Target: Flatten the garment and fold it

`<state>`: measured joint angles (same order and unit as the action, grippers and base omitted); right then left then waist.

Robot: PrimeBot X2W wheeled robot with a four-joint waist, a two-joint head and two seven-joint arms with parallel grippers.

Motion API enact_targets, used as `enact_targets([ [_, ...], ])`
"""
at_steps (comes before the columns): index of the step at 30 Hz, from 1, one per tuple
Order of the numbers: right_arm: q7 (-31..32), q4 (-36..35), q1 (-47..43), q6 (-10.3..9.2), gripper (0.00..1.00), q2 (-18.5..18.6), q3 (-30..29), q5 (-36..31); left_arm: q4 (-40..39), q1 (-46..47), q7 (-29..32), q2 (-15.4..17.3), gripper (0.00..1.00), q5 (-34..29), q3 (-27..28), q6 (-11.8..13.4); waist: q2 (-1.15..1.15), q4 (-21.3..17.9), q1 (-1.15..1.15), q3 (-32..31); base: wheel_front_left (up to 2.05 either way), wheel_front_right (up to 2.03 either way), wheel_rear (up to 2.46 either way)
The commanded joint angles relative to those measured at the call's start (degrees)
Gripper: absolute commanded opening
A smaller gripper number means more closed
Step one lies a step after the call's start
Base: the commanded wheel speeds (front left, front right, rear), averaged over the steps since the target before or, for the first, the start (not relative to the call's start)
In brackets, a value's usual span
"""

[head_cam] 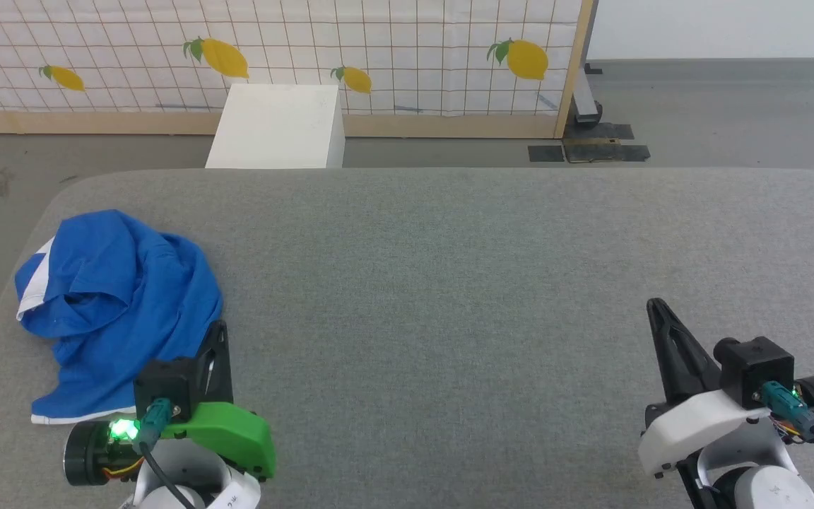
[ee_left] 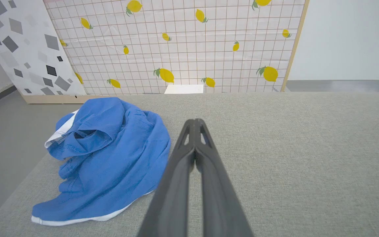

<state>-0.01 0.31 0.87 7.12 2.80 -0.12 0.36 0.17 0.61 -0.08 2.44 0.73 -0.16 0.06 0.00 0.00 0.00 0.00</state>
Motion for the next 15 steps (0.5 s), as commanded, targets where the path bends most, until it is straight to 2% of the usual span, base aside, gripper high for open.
enact_targets([
  [1, 0.01, -0.31, -0.87, 0.36, 0.00, 0.08, 0.12, -0.36, -0.17, -0.61, 0.08, 0.43, 0.00, -0.73, 0.16, -0.06, 0.00, 0.00, 0.00, 0.00, 0.00, 0.00, 0.00],
  [9, 0.01, -0.31, -0.87, 0.36, 0.00, 0.08, 0.12, -0.36, -0.17, -0.61, 0.08, 0.43, 0.00, -0.73, 0.16, -0.06, 0.00, 0.00, 0.00, 0.00, 0.00, 0.00, 0.00],
  [10, 0.00, 0.00, 0.00, 0.00, 1.00, 0.00, 0.00, 0.00, 0.00, 0.00, 0.00, 0.00, 1.00, 0.00, 0.01, 0.00, 0.00, 0.00, 0.00, 0.00, 0.00, 0.00, 0.00],
  [15, -0.19, 0.10, 0.02, -0.05, 1.00, 0.00, -0.06, -0.08, 0.15, 0.06, -0.21, -0.07, 1.00, 0.37, -0.31, 0.06, 0.00, 0.00, 0.00, 0.01, 0.00, 0.00, 0.00],
])
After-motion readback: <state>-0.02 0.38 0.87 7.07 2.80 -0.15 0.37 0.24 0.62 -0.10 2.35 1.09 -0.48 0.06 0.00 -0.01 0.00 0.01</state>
